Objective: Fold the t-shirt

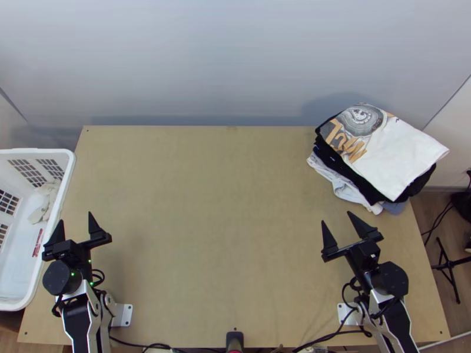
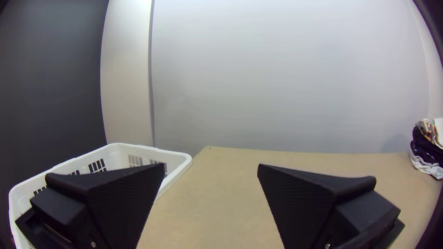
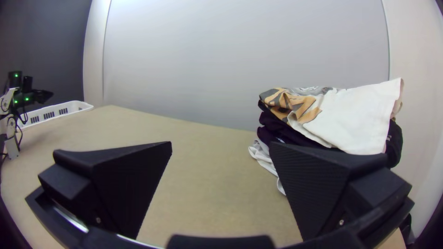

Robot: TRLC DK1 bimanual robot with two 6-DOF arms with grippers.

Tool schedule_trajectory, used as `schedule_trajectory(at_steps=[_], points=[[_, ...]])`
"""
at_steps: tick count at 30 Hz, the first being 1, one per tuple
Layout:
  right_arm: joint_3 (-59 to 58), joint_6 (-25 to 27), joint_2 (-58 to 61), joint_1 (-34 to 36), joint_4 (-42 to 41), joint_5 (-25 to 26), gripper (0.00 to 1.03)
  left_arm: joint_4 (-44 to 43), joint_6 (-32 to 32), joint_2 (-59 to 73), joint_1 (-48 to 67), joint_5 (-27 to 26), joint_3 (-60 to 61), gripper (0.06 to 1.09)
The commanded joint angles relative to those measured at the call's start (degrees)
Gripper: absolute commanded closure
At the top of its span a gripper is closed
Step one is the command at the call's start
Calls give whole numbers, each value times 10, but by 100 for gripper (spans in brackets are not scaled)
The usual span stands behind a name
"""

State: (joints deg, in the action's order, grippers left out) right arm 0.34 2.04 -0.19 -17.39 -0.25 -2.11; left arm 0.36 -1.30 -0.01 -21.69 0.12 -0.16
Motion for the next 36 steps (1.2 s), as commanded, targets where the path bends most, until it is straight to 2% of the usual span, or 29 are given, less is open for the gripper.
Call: schedule_trajectory(at_steps=[1,8,11,12,15,16,19,25,29,36], points=[[0,0,0,0,0,0,4,0,0,0,-1,1,-1,10],[0,0,0,0,0,0,4,2,4,0,10,-8,-1,10],[0,0,0,0,0,0,4,3,94,0,33,-8,-1,10],[0,0,-1,0,0,0,4,3,101,0,44,-8,-1,10],[0,0,0,0,0,0,4,4,98,5,54,-7,-1,10],[0,0,0,0,0,0,4,-1,78,-3,45,-7,-1,10],[0,0,-1,0,0,0,4,39,21,-2,40,-6,-64,11],[0,0,0,0,0,0,4,92,10,15,-26,-1,-204,11],[0,0,0,0,0,0,4,194,41,141,-40,1,-359,10],[0,0,0,0,0,0,4,263,60,354,-134,-4,-525,10]])
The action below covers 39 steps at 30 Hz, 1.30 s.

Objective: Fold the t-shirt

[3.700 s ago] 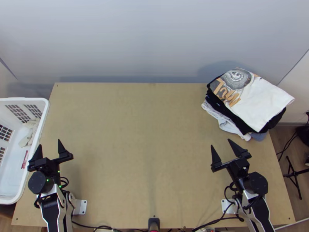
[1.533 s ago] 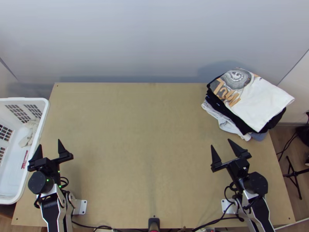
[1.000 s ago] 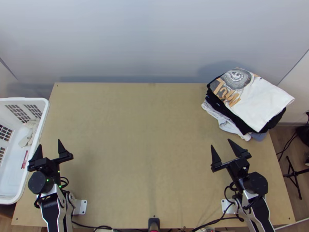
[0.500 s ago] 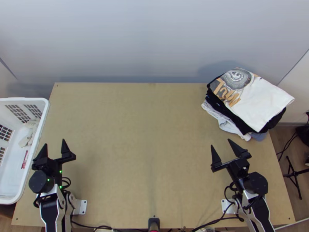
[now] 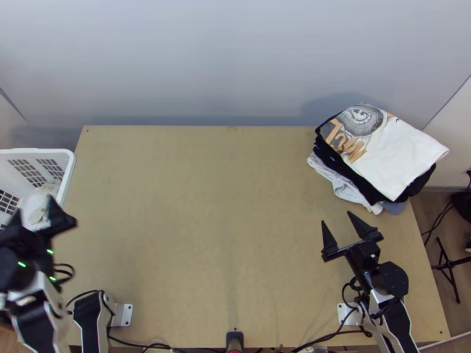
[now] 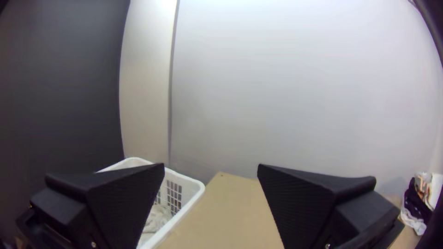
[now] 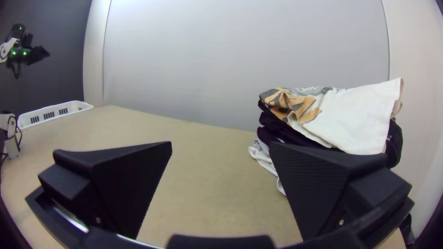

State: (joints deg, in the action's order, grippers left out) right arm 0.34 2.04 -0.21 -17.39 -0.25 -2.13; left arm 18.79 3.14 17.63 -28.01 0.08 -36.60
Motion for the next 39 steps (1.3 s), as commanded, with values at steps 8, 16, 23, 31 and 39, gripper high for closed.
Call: schedule_trajectory(at_steps=[8,16,23,31,39], points=[[0,0,-1,0,0,0,4,162,32,551,-251,-195,-327,10],[0,0,0,0,0,0,4,240,31,910,-301,-184,-543,10],[0,0,0,0,0,0,4,224,22,1074,-303,-133,-620,10],[0,0,0,0,0,0,4,149,-1,1192,-301,-106,-668,11],[0,0,0,0,0,0,4,170,-42,1294,-290,-62,-721,11]])
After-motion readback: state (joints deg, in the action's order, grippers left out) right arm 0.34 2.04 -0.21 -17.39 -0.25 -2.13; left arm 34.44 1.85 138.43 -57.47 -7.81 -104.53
